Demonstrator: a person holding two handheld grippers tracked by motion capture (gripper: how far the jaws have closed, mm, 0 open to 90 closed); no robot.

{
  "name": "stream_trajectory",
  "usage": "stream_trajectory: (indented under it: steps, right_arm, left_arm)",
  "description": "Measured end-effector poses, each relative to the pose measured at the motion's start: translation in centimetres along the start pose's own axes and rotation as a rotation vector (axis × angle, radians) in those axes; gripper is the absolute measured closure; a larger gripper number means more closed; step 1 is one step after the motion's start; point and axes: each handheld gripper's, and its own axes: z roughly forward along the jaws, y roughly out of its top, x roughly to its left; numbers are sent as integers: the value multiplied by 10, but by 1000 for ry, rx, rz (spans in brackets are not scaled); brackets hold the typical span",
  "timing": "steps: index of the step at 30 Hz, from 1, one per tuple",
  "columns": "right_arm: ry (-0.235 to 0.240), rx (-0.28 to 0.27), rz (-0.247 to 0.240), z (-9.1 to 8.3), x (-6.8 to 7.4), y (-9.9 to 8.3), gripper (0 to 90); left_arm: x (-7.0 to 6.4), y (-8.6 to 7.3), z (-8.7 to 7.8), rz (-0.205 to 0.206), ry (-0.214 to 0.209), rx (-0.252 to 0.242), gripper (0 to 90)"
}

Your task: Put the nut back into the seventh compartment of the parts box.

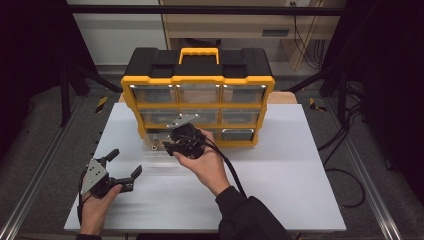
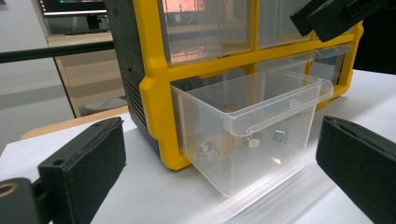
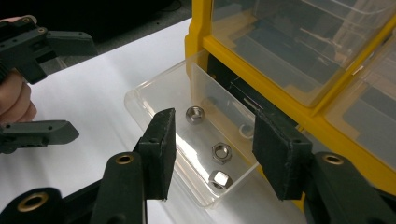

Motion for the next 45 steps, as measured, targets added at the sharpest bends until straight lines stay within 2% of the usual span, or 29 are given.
stream_trajectory:
  steps: [7,15,24,34,45]
  right_arm:
    - [8,-12,5,-2,2,1,462]
    - [1,-17,7,-4,3,1,362]
    - [-7,-33,8,-8,4,2,296]
    - [-36,-58,4,-14,6,3,153]
    - [-72,-81,-5,-25,8,-1,84]
  left_arm:
    - [0,0,0,0,0,0,12]
    - [0,0,0,1,0,-1,13]
    - [0,0,0,1,0,0,12]
    - [0,0,0,2,-1,-1,13]
    - [-1,0,0,3,-1,-1,13]
